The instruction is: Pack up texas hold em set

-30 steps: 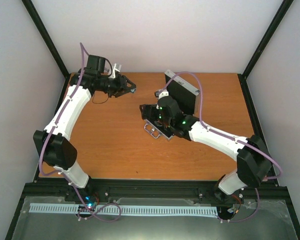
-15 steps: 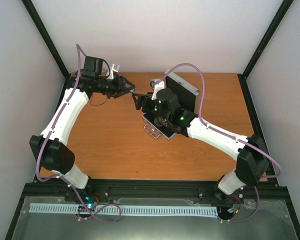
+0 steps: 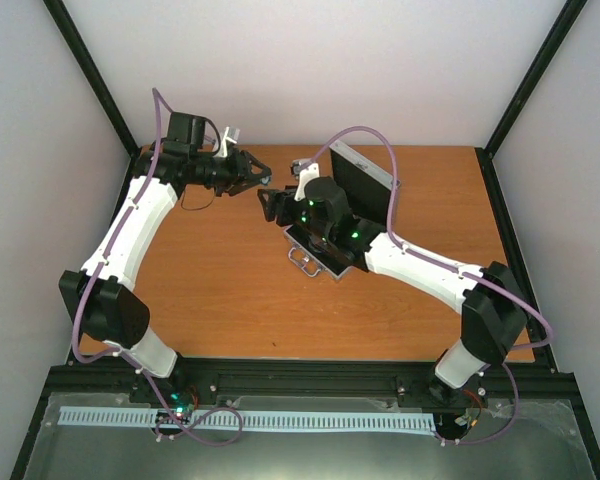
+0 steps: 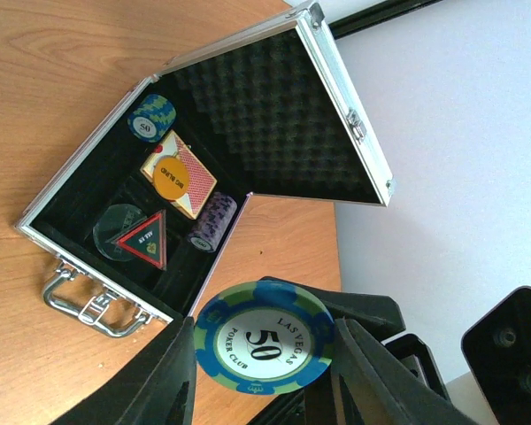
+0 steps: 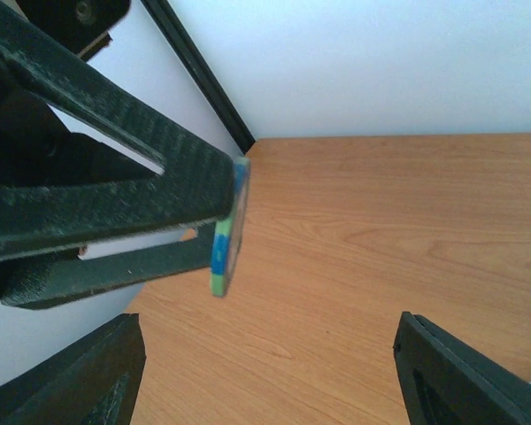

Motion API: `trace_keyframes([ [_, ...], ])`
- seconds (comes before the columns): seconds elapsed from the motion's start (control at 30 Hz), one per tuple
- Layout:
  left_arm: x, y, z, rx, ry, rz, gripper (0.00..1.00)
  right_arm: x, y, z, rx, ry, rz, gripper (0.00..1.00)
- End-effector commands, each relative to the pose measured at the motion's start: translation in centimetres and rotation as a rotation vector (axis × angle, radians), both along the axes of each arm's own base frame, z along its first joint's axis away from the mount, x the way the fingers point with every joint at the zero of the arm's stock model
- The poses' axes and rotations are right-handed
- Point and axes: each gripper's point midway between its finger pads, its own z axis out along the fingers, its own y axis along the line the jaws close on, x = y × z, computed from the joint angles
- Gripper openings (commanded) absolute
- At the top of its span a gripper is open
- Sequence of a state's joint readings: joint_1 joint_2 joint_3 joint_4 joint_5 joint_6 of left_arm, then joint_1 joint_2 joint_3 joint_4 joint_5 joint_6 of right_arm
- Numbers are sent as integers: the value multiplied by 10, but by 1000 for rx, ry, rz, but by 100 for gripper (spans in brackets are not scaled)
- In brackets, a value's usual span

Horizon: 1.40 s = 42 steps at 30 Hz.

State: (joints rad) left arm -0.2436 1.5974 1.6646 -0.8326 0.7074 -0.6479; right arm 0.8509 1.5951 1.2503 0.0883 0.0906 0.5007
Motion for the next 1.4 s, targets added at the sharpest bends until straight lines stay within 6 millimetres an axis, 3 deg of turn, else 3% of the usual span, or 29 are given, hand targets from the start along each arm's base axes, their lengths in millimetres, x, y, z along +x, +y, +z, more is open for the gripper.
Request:
trace_keyframes([
  [0.0, -5, -5, 20, -40, -41, -16, 29, 4, 13, 23, 47, -61, 10, 77],
  [1.37, -6, -8, 23, -60, -42, -29, 30, 35, 18, 44, 90, -129, -102, 65],
])
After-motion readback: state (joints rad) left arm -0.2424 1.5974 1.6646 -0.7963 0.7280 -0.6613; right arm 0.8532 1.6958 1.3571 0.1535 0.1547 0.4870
